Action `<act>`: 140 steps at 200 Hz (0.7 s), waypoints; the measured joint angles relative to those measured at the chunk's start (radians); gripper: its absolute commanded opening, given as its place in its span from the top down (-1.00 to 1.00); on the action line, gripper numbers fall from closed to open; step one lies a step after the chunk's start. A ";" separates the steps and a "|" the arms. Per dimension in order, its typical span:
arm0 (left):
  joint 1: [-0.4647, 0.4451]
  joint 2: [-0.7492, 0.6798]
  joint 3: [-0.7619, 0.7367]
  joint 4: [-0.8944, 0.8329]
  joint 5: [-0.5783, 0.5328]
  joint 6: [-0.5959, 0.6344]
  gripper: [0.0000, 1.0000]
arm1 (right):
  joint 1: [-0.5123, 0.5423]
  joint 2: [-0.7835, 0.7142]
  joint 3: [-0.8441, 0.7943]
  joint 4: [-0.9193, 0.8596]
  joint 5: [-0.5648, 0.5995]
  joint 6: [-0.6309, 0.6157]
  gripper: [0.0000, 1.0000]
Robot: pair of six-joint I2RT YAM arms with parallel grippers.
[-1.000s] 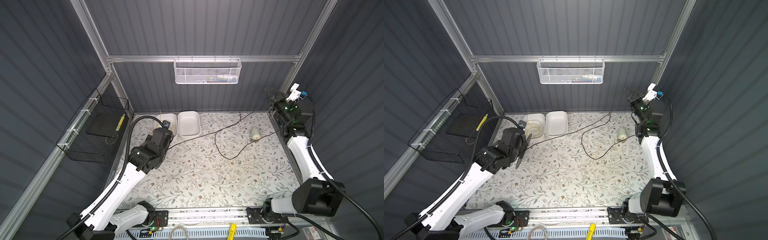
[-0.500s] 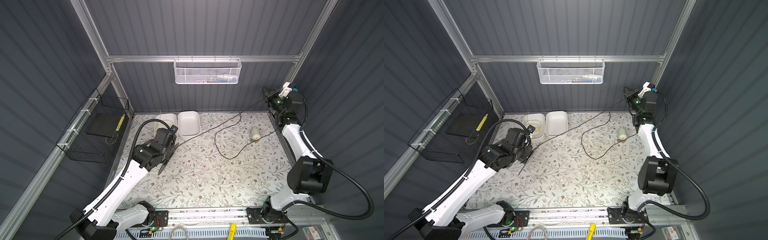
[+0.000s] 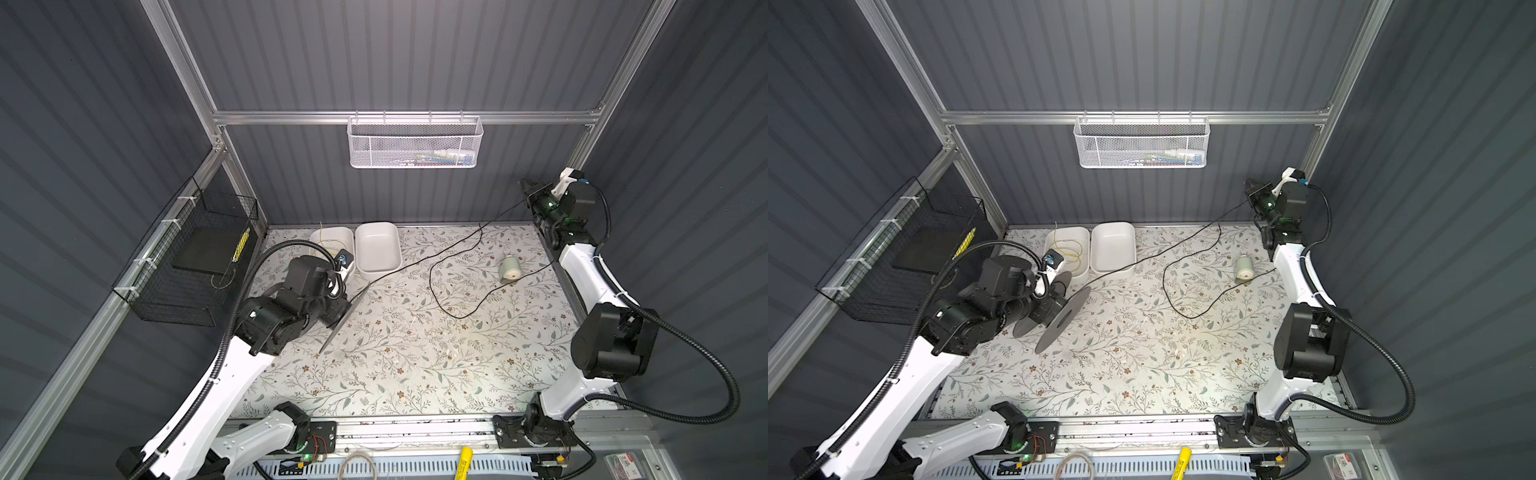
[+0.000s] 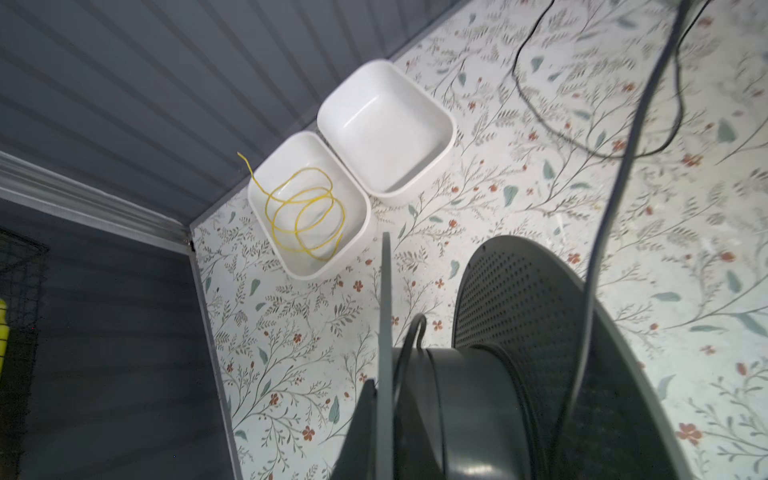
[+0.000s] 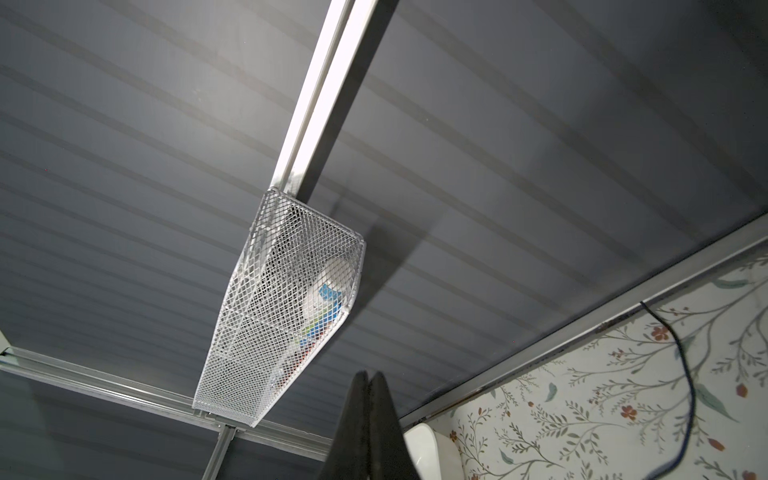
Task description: Wrap the cables
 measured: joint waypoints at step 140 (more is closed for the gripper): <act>0.000 0.060 0.354 0.085 0.343 -0.138 1.00 | 0.141 0.053 -0.186 -0.013 0.101 -0.104 1.00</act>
